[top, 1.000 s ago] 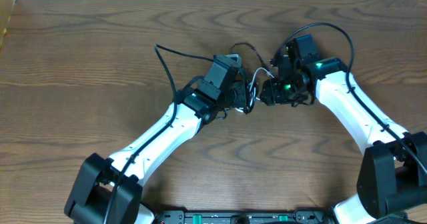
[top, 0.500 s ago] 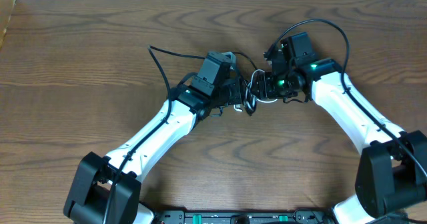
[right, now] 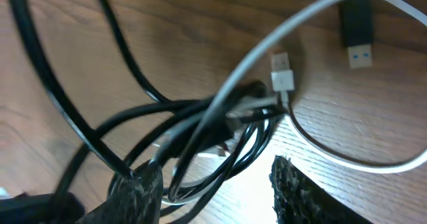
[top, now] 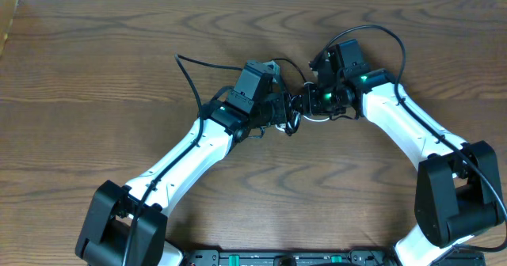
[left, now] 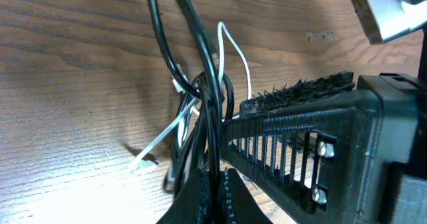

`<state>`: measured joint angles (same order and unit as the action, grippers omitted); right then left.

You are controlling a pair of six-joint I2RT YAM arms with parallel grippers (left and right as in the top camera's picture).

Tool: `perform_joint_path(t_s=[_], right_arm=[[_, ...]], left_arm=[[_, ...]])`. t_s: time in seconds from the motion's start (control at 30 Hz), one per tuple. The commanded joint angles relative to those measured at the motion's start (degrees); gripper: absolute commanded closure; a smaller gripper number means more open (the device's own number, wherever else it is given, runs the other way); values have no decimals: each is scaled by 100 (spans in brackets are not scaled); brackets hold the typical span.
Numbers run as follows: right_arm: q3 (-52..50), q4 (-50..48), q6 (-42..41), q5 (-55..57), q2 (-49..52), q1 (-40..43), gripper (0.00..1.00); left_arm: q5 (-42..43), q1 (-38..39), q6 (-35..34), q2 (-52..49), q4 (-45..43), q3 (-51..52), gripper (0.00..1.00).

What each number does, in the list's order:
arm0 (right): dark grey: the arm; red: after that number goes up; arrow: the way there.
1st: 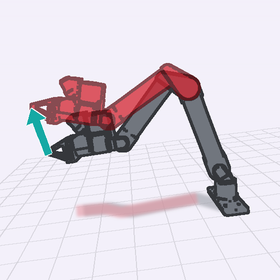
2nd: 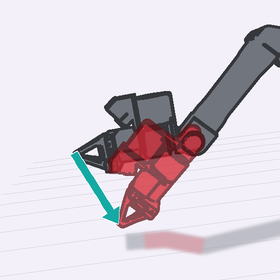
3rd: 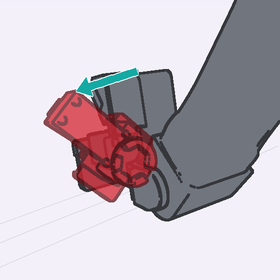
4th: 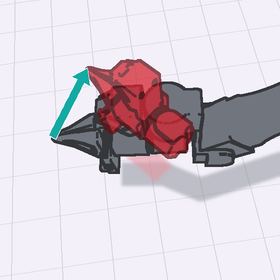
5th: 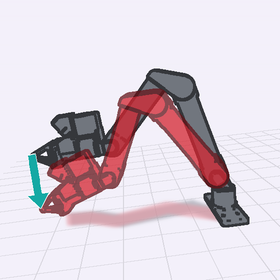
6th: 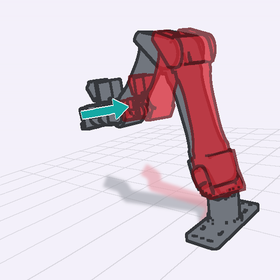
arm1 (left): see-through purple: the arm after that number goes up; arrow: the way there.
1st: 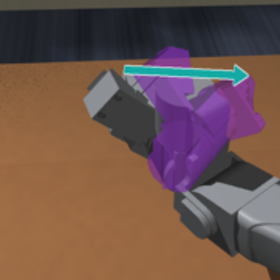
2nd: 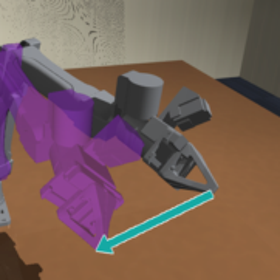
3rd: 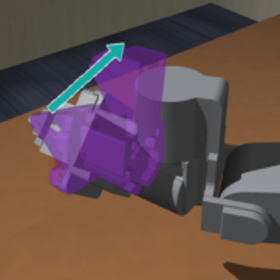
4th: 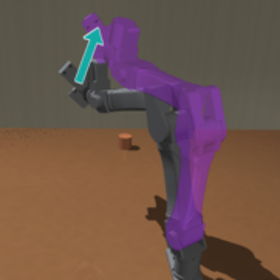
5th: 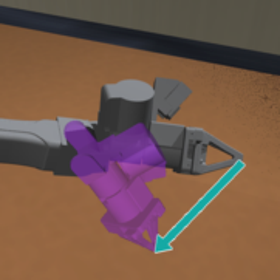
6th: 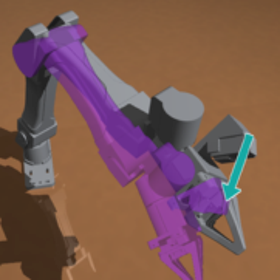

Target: Untangle cables

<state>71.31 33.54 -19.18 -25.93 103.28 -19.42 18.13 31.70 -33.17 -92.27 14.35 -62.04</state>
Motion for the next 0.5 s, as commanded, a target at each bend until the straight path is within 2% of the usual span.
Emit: perform_joint_path(t_s=[0.0, 0.47], right_arm=[[52, -44, -72, -348, 48, -55, 50], [52, -264, -498, -142, 90, -476, 54]], left_arm=[[72, -13, -13, -20, -9, -11, 92], [74, -13, -15, -20, 35, -11, 93]])
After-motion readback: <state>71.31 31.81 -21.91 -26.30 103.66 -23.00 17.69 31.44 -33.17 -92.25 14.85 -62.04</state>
